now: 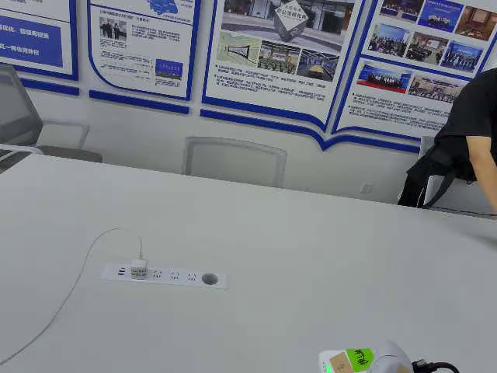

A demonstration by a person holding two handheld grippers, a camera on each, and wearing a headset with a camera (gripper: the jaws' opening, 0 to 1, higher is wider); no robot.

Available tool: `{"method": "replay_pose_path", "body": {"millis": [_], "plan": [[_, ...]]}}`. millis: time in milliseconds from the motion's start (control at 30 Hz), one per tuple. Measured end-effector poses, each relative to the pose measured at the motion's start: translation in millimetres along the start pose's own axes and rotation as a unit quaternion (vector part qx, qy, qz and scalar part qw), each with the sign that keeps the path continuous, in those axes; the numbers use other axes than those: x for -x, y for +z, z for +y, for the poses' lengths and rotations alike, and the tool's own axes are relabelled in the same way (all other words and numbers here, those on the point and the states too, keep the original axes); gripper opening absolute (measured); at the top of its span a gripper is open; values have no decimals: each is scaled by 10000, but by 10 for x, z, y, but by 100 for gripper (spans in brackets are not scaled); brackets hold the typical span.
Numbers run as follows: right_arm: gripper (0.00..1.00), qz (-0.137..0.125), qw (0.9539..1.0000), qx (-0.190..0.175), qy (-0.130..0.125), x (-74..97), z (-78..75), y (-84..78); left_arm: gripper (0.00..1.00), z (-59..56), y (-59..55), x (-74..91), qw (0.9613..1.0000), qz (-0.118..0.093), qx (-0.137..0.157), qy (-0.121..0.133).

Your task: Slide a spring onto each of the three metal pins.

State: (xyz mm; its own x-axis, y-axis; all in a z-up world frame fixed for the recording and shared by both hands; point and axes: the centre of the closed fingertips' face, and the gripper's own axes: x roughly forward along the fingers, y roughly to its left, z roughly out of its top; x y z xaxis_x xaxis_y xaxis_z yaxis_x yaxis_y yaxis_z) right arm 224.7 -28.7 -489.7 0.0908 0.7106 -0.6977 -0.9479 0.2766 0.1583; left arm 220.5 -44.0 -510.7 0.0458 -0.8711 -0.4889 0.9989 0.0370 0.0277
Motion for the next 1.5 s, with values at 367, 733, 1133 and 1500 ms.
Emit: {"method": "replay_pose_path", "body": {"millis": [367, 733, 1133, 1500], "plan": [[18, 152, 9997, 147, 96, -24, 36, -32, 10, -27, 37, 8, 10000, -27, -61, -62], [13, 287, 9988, 286, 280, -89, 133, -106, 10, -98, 25, -20, 9997, 8, -83, -212], [12, 413, 9982, 240, 366, -135, 172, -161, 10, -152, -30, -43, 9994, 93, -97, -329], [12, 486, 9976, 277, 401, -239, 180, -154, 11, -144, -137, 1, 9995, 123, 134, -266]]}}
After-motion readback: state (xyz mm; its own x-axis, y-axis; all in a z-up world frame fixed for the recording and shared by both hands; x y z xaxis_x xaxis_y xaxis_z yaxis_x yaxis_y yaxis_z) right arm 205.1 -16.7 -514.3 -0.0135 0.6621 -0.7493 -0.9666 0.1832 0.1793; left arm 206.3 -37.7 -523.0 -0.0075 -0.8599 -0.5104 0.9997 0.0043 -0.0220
